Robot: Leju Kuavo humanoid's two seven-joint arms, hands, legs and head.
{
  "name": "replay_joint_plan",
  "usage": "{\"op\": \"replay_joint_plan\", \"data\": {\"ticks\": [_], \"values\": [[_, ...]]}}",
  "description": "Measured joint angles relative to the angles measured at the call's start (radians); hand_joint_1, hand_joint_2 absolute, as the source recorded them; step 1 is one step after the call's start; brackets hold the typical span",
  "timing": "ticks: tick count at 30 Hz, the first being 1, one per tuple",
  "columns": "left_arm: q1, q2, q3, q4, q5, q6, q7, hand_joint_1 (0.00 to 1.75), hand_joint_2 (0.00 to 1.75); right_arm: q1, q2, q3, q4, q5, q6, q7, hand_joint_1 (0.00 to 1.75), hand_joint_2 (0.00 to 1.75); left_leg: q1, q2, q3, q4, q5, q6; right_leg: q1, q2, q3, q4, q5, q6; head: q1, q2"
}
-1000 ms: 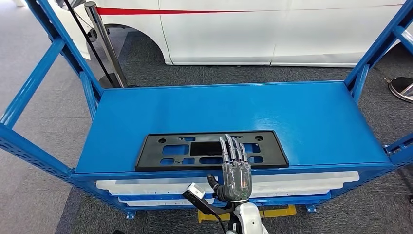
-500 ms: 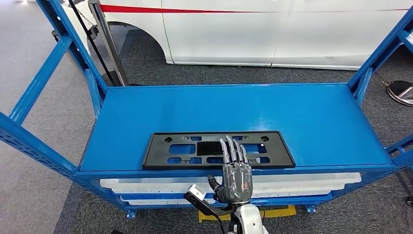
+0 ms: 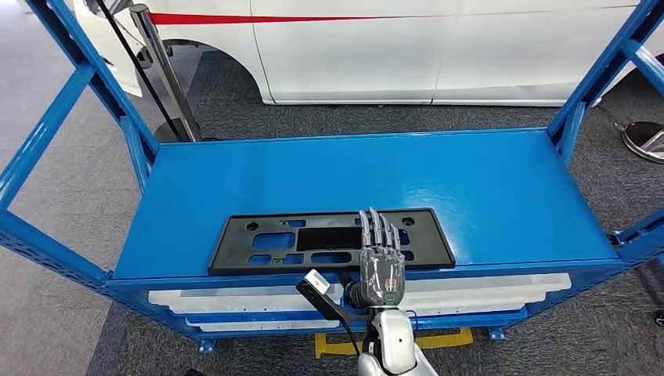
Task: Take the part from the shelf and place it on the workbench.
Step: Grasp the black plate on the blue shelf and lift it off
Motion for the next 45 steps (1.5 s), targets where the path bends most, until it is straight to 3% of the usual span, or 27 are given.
{"op": "replay_joint_plan", "data": {"ticks": [2, 4, 6, 8, 10, 11, 12, 13, 15, 17, 19, 22, 25, 26, 27, 28, 31, 33, 35, 37, 38, 40, 41, 42, 43, 45], "values": [[-0.002, 0.001, 0.0, 0.0, -0.002, -0.001, 0.0, 0.0, 0.0, -0.022, 0.005, 0.0, 0.029, -0.001, 0.0, 0.007, 0.0, 1.75, -0.006, -0.001, 0.03, -0.068, 0.017, 0.008, 0.002, 0.001, -0.004, 0.002, 0.001, 0.008, 0.0, 0.0], [-0.002, 0.003, 0.0, 0.0, -0.004, -0.001, 0.0, 0.0, 0.0, -0.032, 0.007, 0.0, 0.051, -0.003, 0.0, 0.011, 0.0, 1.75, -0.007, -0.003, 0.03, -0.074, 0.018, 0.015, 0.003, 0.0, -0.006, 0.001, 0.003, 0.017, 0.0, 0.0], [0.0, 0.003, 0.0, 0.0, -0.005, -0.002, 0.0, 0.0, 0.0, -0.039, 0.008, 0.0, 0.065, -0.005, 0.0, 0.013, 0.0, 1.75, -0.001, -0.002, 0.033, -0.082, 0.024, 0.026, 0.003, 0.0, -0.012, 0.018, -0.012, 0.027, 0.0, 0.0], [-0.001, 0.003, 0.0, 0.0, -0.005, -0.002, -0.001, 0.0, 0.0, -0.048, 0.008, 0.0, 0.077, -0.005, 0.0, 0.013, 0.0, 1.75, 0.003, 0.0, 0.034, -0.088, 0.029, 0.035, 0.001, 0.0, -0.05, 0.105, -0.065, 0.035, 0.0, 0.0], [-0.002, 0.003, 0.0, 0.0, -0.007, -0.003, -0.001, 0.0, 0.0, -0.052, 0.008, -0.001, 0.091, -0.008, 0.0, 0.018, 0.0, 1.75, 0.003, 0.001, 0.033, -0.087, 0.029, 0.037, -0.003, -0.001, -0.114, 0.237, -0.122, 0.04, 0.0, 0.0], [-0.002, 0.004, 0.0, 0.0, -0.008, -0.004, -0.001, 0.0, 0.0, -0.053, 0.008, -0.001, 0.1, -0.01, 0.0, 0.022, 0.0, 1.75, 0.003, 0.001, 0.033, -0.087, 0.029, 0.037, -0.005, -0.001, -0.135, 0.277, -0.129, 0.042, 0.0, 0.0], [-0.001, 0.004, 0.0, 0.0, -0.009, -0.005, -0.001, 0.0, 0.0, -0.056, 0.008, -0.003, 0.108, -0.012, 0.0, 0.026, 0.0, 1.75, 0.003, 0.001, 0.033, -0.086, 0.028, 0.037, -0.006, -0.001, -0.138, 0.28, -0.117, 0.042, 0.0, 0.0], [-0.002, 0.004, -0.001, 0.0, -0.012, -0.006, -0.001, 0.0, 0.0, -0.06, 0.008, -0.005, 0.115, -0.015, 0.0, 0.029, 0.0, 1.75, 0.003, 0.0, 0.035, -0.086, 0.028, 0.036, -0.007, -0.001, -0.121, 0.244, -0.087, 0.041, 0.0, 0.0], [-0.003, 0.003, -0.001, 0.0, -0.015, -0.009, -0.001, 0.0, 0.0, -0.07, 0.008, -0.013, 0.125, -0.019, 0.0, 0.031, 0.0, 1.75, 0.002, -0.001, 0.038, -0.085, 0.025, 0.031, -0.006, -0.002, -0.055, 0.108, -0.021, 0.036, 0.0, 0.0], [-0.004, 0.003, -0.001, 0.0, -0.017, -0.011, -0.002, 0.0, 0.0, -0.08, 0.01, -0.023, 0.133, -0.021, 0.0, 0.031, 0.87, 1.75, -0.002, -0.002, 0.036, -0.081, 0.023, 0.022, -0.004, -0.001, -0.014, 0.017, 0.006, 0.029, 0.0, 0.0], [-0.005, 0.004, -0.001, 0.0, -0.019, -0.012, -0.002, 0.0, 0.0, -0.086, 0.011, -0.033, 0.143, -0.022, 0.0, 0.03, 1.75, 1.75, -0.003, -0.002, 0.034, -0.081, 0.022, 0.01, 0.0, 0.001, -0.012, 0.003, 0.005, 0.02, 0.0, 0.0], [-0.007, 0.004, -0.002, 0.0, -0.024, -0.013, -0.002, 0.0, 0.0, -0.098, 0.017, -0.046, 0.164, -0.034, 0.004, 0.022, 1.75, 1.75, 0.002, -0.002, 0.019, -0.049, -0.004, -0.005, -0.004, 0.0, -0.011, -0.004, 0.011, 0.003, 0.0, 0.0], [-0.008, 0.006, -0.002, 0.0, -0.028, -0.014, 0.0, 0.0, 0.0, -0.109, 0.026, -0.051, 0.193, -0.048, 0.016, 0.009, 1.75, 1.75, 0.003, -0.001, -0.059, 0.126, -0.094, -0.012, -0.002, -0.002, -0.012, -0.006, 0.013, -0.007, 0.0, 0.0], [-0.008, 0.007, -0.002, 0.0, -0.028, -0.014, 0.001, 0.0, 0.0, -0.11, 0.028, -0.052, 0.201, -0.051, 0.019, 0.005, 1.75, 1.75, 0.003, -0.001, -0.083, 0.177, -0.109, -0.013, 0.0, -0.002, -0.012, -0.005, 0.012, -0.009, 0.0, 0.0], [-0.007, 0.007, -0.002, 0.0, -0.029, -0.014, 0.001, 0.0, 0.0, -0.11, 0.028, -0.052, 0.207, -0.052, 0.019, 0.002, 1.75, 1.75, 0.003, -0.001, -0.092, 0.196, -0.105, -0.012, 0.002, -0.002, -0.011, -0.005, 0.012, -0.009, 0.0, 0.0], [-0.007, 0.007, -0.002, 0.0, -0.031, -0.014, 0.002, 0.0, 0.0, -0.11, 0.029, -0.052, 0.211, -0.053, 0.018, -0.002, 1.75, 1.75, 0.002, -0.001, -0.083, 0.177, -0.083, -0.009, 0.004, -0.001, -0.01, -0.004, 0.011, -0.01, 0.0, 0.0], [-0.01, 0.008, -0.002, 0.0, -0.034, -0.014, 0.002, 0.0, 0.0, -0.117, 0.031, -0.052, 0.22, -0.054, 0.014, -0.007, 1.75, 1.75, -0.002, -0.001, 0.005, -0.01, 0.006, 0.009, 0.01, 0.0, -0.004, -0.003, 0.008, -0.008, 0.0, 0.0], [-0.012, 0.008, -0.002, 0.0, -0.034, -0.014, 0.002, 0.0, 0.0, -0.12, 0.031, -0.052, 0.224, -0.056, 0.013, -0.008, 1.75, 1.75, -0.008, -0.001, 0.035, -0.072, 0.017, 0.018, 0.013, 0.001, -0.005, -0.002, 0.009, 0.0, 0.0, 0.0], [-0.012, 0.008, -0.002, 0.0, -0.034, -0.014, 0.002, 0.0, 0.0, -0.122, 0.031, -0.052, 0.227, -0.057, 0.011, -0.011, 1.75, 1.75, -0.008, -0.001, 0.039, -0.08, 0.019, 0.023, 0.014, 0.002, -0.005, -0.005, 0.011, 0.01, 0.0, 0.0], [-0.012, 0.008, -0.002, 0.0, -0.034, -0.014, 0.002, 0.0, 0.0, -0.122, 0.031, -0.053, 0.229, -0.062, 0.007, -0.014, 1.75, 1.75, -0.002, 0.001, 0.044, -0.092, 0.027, 0.033, 0.014, 0.001, -0.009, 0.013, -0.006, 0.022, 0.0, 0.0], [-0.013, 0.007, -0.002, 0.0, -0.035, -0.014, 0.002, 0.0, 0.0, -0.122, 0.031, -0.053, 0.23, -0.064, 0.006, -0.014, 1.75, 1.75, 0.001, 0.002, 0.046, -0.098, 0.031, 0.038, 0.013, 0.001, -0.024, 0.048, -0.03, 0.028, 0.0, 0.0], [-0.012, 0.007, -0.002, 0.0, -0.035, -0.014, 0.002, 0.0, 0.0, -0.119, 0.029, -0.054, 0.234, -0.066, 0.004, -0.016, 1.75, 1.75, 0.002, 0.004, 0.044, -0.099, 0.034, 0.042, 0.006, 0.001, -0.082, 0.172, -0.097, 0.037, 0.0, 0.0], [-0.012, 0.007, -0.002, 0.0, -0.035, -0.014, 0.002, 0.0, 0.0, -0.117, 0.029, -0.055, 0.236, -0.066, 0.004, -0.017, 1.75, 1.75, 0.002, 0.004, 0.042, -0.098, 0.034, 0.042, 0.003, 0.001, -0.112, 0.235, -0.12, 0.041, 0.0, 0.0], [-0.011, 0.007, -0.002, 0.0, -0.035, -0.014, 0.002, 0.0, 0.0, -0.115, 0.028, -0.055, 0.238, -0.066, 0.003, -0.018, 1.75, 1.75, 0.001, 0.005, 0.041, -0.097, 0.034, 0.042, 0.0, 0.001, -0.13, 0.271, -0.126, 0.044, 0.0, 0.0], [-0.011, 0.007, -0.002, 0.0, -0.035, -0.014, 0.002, 0.0, 0.0, -0.114, 0.027, -0.055, 0.24, -0.066, 0.002, -0.019, 1.75, 1.75, 0.001, 0.004, 0.041, -0.096, 0.033, 0.042, -0.003, 0.0, -0.128, 0.268, -0.112, 0.045, 0.0, 0.0], [-0.011, 0.007, -0.002, 0.0, -0.035, -0.014, 0.002, 0.0, 0.0, -0.114, 0.027, -0.055, 0.243, -0.065, 0.002, -0.02, 1.75, 1.75, 0.001, 0.002, 0.045, -0.095, 0.031, 0.039, -0.005, 0.0, -0.069, 0.152, -0.043, 0.041, 0.0, 0.0]]}}
